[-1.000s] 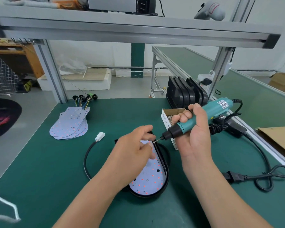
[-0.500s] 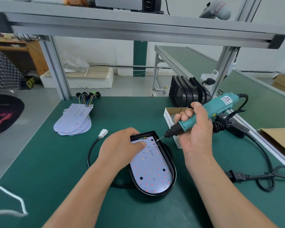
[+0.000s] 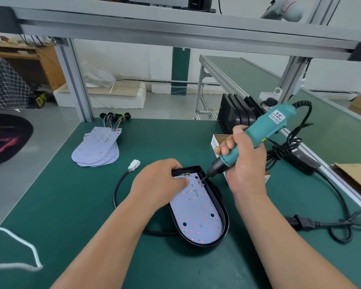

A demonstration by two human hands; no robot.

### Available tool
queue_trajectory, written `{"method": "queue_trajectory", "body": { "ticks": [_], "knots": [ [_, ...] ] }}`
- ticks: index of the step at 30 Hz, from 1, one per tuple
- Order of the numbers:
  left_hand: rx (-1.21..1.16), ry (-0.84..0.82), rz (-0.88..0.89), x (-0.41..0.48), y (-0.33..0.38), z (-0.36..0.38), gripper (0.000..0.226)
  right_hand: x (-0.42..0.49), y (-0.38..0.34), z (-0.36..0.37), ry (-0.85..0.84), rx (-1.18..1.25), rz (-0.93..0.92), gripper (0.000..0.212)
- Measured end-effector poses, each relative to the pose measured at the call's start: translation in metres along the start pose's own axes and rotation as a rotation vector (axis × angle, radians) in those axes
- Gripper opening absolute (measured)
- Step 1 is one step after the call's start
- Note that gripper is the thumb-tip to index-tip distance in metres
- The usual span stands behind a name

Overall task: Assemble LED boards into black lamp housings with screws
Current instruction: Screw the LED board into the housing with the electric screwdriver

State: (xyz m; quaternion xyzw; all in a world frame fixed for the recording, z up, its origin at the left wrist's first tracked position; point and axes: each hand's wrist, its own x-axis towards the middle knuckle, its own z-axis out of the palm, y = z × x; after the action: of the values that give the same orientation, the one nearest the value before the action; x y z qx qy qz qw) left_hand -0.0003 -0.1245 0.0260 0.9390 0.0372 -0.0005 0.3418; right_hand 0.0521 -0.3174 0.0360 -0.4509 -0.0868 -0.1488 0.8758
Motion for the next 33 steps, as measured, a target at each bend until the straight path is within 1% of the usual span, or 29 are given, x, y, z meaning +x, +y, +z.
{"method": "queue_trajectory", "body": {
  "ticks": [10,20,28,33],
  "knots": [
    [0.028,0.022,0.017,0.003,-0.001,0.003,0.012,-0.004,0.003,0.006,-0.068,-0.152,-0.066,0.006],
    [0.06,0.003,0.028,0.006,0.0,0.003,0.014,-0.008,0.007,0.014,-0.235,-0.298,-0.119,0.006],
    [0.093,-0.003,0.02,0.005,0.003,0.001,0.016,-0.009,0.008,0.02,-0.39,-0.27,-0.052,0.016],
    [0.08,-0.021,0.018,0.005,0.004,0.0,0.014,-0.009,0.001,0.014,-0.39,-0.218,-0.024,0.02]
  ]
}}
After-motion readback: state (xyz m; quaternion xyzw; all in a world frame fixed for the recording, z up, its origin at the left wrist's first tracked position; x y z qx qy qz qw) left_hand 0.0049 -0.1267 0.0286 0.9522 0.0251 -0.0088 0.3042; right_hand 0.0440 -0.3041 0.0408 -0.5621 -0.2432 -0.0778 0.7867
